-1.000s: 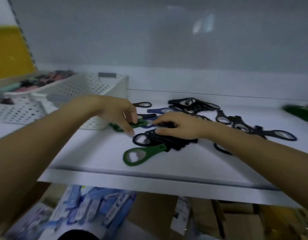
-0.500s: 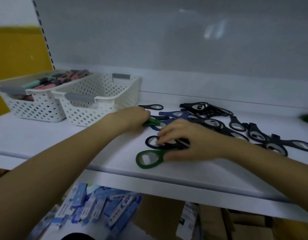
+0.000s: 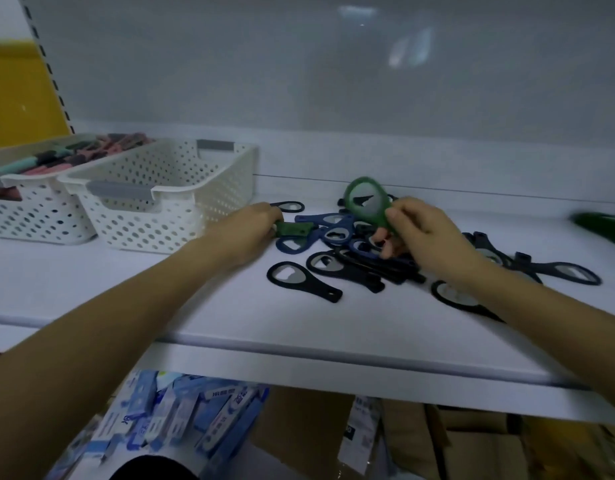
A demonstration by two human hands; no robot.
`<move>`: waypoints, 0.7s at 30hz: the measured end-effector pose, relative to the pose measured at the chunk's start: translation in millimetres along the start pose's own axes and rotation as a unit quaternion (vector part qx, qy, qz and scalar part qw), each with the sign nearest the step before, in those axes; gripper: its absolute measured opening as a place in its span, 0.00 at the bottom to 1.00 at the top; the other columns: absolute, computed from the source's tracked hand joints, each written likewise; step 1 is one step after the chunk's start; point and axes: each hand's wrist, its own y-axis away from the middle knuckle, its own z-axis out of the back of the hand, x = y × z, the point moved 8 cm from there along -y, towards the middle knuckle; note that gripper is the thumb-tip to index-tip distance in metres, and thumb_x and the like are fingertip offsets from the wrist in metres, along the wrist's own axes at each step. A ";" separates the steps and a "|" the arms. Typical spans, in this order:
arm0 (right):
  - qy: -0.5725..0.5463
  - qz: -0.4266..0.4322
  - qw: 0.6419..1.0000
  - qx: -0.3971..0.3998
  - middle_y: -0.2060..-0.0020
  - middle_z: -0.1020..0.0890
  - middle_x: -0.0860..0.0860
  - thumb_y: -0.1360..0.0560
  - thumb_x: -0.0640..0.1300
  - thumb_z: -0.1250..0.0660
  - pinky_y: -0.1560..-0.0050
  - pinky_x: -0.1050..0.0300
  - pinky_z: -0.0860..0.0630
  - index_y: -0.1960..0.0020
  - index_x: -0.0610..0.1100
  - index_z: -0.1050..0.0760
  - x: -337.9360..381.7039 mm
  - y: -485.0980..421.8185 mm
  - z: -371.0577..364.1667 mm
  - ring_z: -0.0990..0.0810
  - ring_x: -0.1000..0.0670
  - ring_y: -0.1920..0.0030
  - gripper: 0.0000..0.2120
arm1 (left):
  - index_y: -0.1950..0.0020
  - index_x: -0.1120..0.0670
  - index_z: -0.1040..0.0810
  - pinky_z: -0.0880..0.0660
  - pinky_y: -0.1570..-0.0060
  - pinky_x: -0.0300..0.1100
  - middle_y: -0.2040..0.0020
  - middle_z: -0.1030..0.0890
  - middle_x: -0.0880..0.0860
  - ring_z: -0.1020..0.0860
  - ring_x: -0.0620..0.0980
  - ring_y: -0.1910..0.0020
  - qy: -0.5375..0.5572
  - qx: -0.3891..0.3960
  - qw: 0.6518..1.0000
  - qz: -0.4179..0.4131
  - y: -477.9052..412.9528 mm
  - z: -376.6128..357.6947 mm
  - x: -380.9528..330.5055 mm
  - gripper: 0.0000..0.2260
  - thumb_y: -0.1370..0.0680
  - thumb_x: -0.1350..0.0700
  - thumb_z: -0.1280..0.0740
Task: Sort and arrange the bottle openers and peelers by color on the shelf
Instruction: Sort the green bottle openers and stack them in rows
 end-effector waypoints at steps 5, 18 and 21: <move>0.004 -0.093 0.991 -0.093 0.61 0.22 0.51 0.19 0.39 0.46 0.66 0.63 0.25 0.49 0.43 0.31 -33.8 2.9 45.0 0.26 0.53 0.70 0.05 | 0.39 0.58 0.28 0.31 0.49 0.44 0.42 0.26 0.57 0.26 0.56 0.47 -0.015 -0.025 0.999 -0.041 -10.4 -2.7 -16.5 0.12 0.22 0.63 0.40; -0.032 -0.091 0.990 -0.105 0.58 0.19 0.50 0.19 0.37 0.47 0.55 0.60 0.23 0.46 0.44 0.27 -39.3 -5.5 78.5 0.20 0.53 0.60 0.11 | 0.61 0.49 0.27 0.25 0.55 0.35 0.60 0.22 0.46 0.22 0.46 0.60 0.347 -0.003 0.931 -0.115 -78.7 15.6 -117.2 0.13 0.30 0.65 0.27; -0.165 -0.114 0.974 -0.101 0.57 0.19 0.48 0.19 0.35 0.52 0.60 0.63 0.21 0.47 0.43 0.27 -48.8 -6.6 74.9 0.17 0.51 0.61 0.15 | 0.63 0.50 0.30 0.29 0.61 0.32 0.56 0.27 0.51 0.26 0.43 0.63 0.336 -0.040 0.935 -0.107 -95.4 4.6 -134.6 0.15 0.31 0.64 0.26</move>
